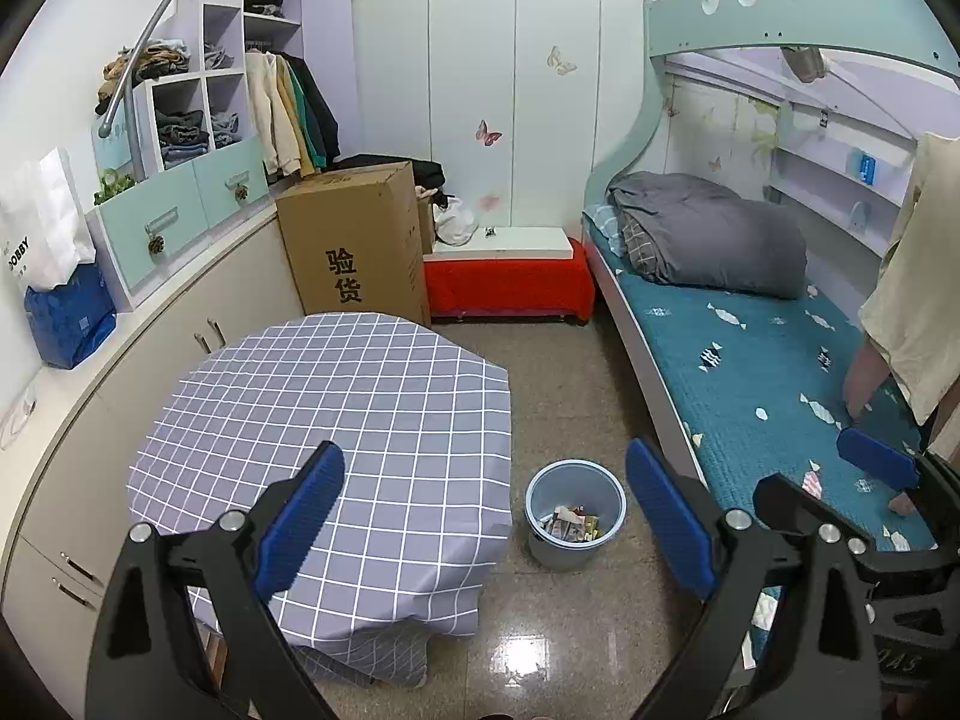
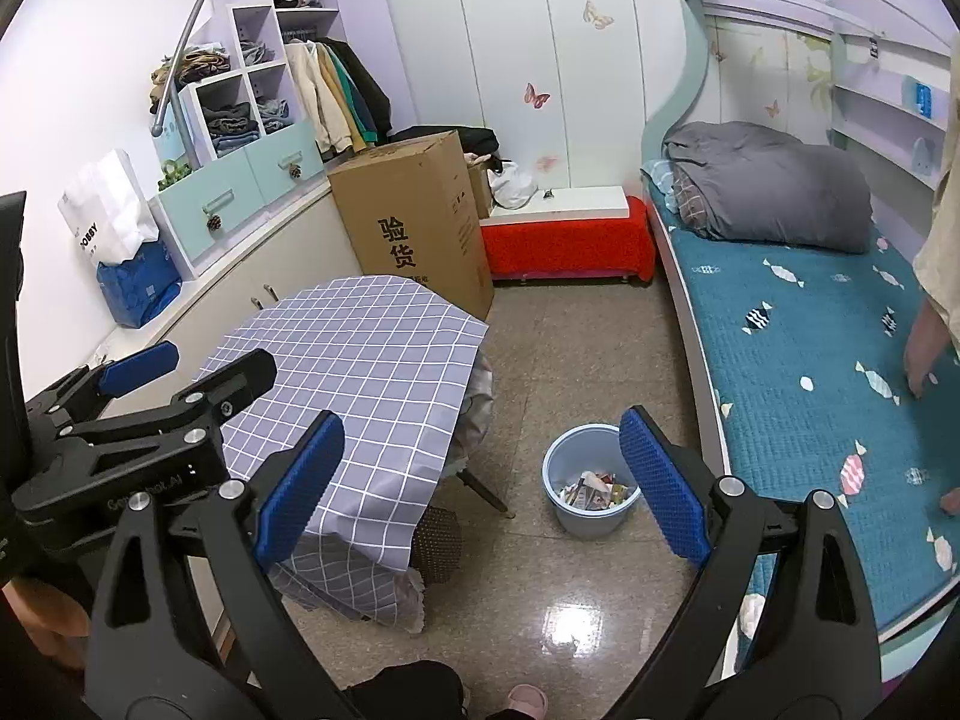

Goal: Collect trash

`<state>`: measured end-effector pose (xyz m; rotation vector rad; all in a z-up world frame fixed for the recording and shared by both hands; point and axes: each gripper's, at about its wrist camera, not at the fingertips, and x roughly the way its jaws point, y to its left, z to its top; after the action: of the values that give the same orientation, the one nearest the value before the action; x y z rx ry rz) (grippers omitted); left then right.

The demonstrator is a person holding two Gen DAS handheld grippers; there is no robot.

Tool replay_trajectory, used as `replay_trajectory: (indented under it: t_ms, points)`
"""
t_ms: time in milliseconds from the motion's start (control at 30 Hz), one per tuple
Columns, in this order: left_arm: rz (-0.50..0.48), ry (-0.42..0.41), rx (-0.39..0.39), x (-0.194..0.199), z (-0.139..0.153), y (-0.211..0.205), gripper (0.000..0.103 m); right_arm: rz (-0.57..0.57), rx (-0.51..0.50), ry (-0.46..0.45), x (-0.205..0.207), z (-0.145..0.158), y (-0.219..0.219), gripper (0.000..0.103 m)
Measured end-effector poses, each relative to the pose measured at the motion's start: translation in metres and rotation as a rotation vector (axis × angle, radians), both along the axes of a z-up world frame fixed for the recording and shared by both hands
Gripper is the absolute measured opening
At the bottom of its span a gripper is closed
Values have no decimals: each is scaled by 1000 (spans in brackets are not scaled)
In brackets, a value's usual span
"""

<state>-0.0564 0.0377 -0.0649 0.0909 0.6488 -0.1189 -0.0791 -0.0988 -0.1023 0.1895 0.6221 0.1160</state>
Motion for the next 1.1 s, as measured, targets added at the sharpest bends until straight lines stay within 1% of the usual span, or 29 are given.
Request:
replay_trajectory:
  t_ms: [400,1100]
  points:
    - [-4,-10,8,-6,4,-5,93,-2,7,4,-1,1,-3,92]
    - [5,-3,17,-2,3,-4,93,7,25,18,0,4,-2,92]
